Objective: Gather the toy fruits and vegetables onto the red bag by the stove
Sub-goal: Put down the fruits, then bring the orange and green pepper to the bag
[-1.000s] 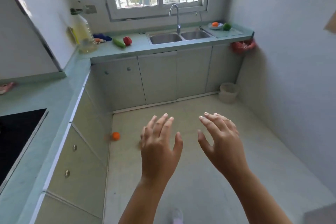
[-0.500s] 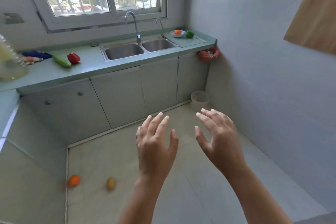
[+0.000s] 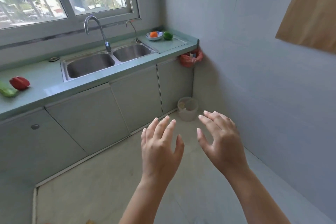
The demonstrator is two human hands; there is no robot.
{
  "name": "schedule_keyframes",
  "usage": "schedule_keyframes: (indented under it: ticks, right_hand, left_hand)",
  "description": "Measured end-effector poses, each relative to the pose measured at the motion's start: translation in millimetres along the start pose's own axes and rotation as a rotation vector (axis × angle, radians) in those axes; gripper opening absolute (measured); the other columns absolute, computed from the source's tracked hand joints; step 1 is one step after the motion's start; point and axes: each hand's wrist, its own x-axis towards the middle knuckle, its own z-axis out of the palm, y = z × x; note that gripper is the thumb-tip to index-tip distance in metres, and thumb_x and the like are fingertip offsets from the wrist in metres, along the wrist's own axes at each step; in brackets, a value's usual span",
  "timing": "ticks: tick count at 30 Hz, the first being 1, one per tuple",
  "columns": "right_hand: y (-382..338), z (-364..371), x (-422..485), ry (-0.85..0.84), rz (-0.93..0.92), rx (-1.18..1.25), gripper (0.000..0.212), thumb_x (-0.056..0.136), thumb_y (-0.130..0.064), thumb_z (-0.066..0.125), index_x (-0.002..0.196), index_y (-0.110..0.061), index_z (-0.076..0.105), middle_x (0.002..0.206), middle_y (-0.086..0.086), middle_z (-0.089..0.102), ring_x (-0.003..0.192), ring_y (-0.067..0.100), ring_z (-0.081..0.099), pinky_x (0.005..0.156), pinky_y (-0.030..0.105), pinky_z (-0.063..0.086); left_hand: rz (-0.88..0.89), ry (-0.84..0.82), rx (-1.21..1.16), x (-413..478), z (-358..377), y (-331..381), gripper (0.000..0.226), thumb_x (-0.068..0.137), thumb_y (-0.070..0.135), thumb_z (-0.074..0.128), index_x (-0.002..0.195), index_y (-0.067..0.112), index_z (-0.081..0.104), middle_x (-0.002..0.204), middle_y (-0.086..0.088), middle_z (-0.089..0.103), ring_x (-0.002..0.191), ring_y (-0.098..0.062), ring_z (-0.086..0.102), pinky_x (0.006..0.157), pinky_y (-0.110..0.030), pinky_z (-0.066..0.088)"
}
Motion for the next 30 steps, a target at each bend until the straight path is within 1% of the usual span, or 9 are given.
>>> schedule_keyframes:
  ticks: [3, 8, 14, 18, 21, 26, 30]
  right_hand:
    - [43, 8, 45, 0.007, 0.016, -0.011, 0.039, 0.083, -0.032, 0.046, 0.108, -0.009, 0.065, 0.113, 0.01, 0.065, 0.107, 0.032, 0.057, 0.089, 0.051, 0.046]
    - [103, 27, 111, 0.013, 0.018, -0.03, 0.039, 0.082, -0.032, 0.046, 0.107, -0.01, 0.066, 0.113, 0.009, 0.065, 0.107, 0.031, 0.057, 0.087, 0.051, 0.047]
    - [130, 75, 168, 0.002, -0.021, -0.008, 0.038, 0.081, -0.032, 0.048, 0.105, -0.009, 0.067, 0.111, 0.009, 0.066, 0.105, 0.03, 0.058, 0.088, 0.048, 0.046]
    - [136, 119, 204, -0.036, -0.057, 0.016, 0.037, 0.081, -0.031, 0.048, 0.105, -0.01, 0.066, 0.111, 0.008, 0.066, 0.105, 0.031, 0.058, 0.087, 0.05, 0.046]
    - [141, 153, 234, -0.054, -0.077, 0.001, 0.037, 0.081, -0.032, 0.048, 0.105, -0.011, 0.067, 0.111, 0.007, 0.066, 0.106, 0.03, 0.058, 0.088, 0.049, 0.045]
    - [142, 228, 303, -0.109, -0.065, -0.02, 0.038, 0.081, -0.034, 0.047, 0.105, -0.012, 0.067, 0.112, 0.006, 0.066, 0.106, 0.029, 0.057, 0.089, 0.048, 0.044]
    - [123, 293, 375, -0.14, -0.122, -0.009, 0.038, 0.081, -0.033, 0.047, 0.104, -0.011, 0.068, 0.11, 0.008, 0.066, 0.104, 0.03, 0.06, 0.088, 0.05, 0.047]
  left_hand:
    - [0.016, -0.038, 0.002, 52, 44, 13, 0.041, 0.08, 0.033, 0.047, 0.109, 0.013, 0.067, 0.118, -0.005, 0.063, 0.114, -0.031, 0.055, 0.096, -0.053, 0.036]
    - [0.025, -0.032, 0.023, 123, 101, 24, 0.042, 0.079, 0.034, 0.046, 0.109, 0.014, 0.066, 0.118, -0.005, 0.064, 0.114, -0.03, 0.054, 0.097, -0.053, 0.035]
    - [-0.004, -0.045, 0.069, 169, 144, 1, 0.042, 0.079, 0.034, 0.045, 0.11, 0.013, 0.066, 0.118, -0.005, 0.064, 0.114, -0.029, 0.053, 0.096, -0.054, 0.036]
    - [-0.043, -0.057, 0.107, 201, 165, -33, 0.042, 0.079, 0.033, 0.045, 0.108, 0.012, 0.067, 0.117, -0.006, 0.064, 0.112, -0.031, 0.056, 0.095, -0.056, 0.036]
    - [-0.064, -0.067, 0.115, 229, 185, -64, 0.043, 0.08, 0.034, 0.044, 0.108, 0.012, 0.067, 0.118, -0.006, 0.064, 0.113, -0.031, 0.055, 0.095, -0.056, 0.036]
    - [-0.074, -0.045, 0.079, 301, 221, -126, 0.042, 0.08, 0.035, 0.045, 0.109, 0.013, 0.066, 0.118, -0.005, 0.064, 0.114, -0.029, 0.054, 0.097, -0.055, 0.034]
    - [-0.143, -0.026, 0.078, 365, 235, -191, 0.043, 0.08, 0.035, 0.045, 0.109, 0.012, 0.066, 0.118, -0.006, 0.064, 0.115, -0.029, 0.052, 0.097, -0.054, 0.035]
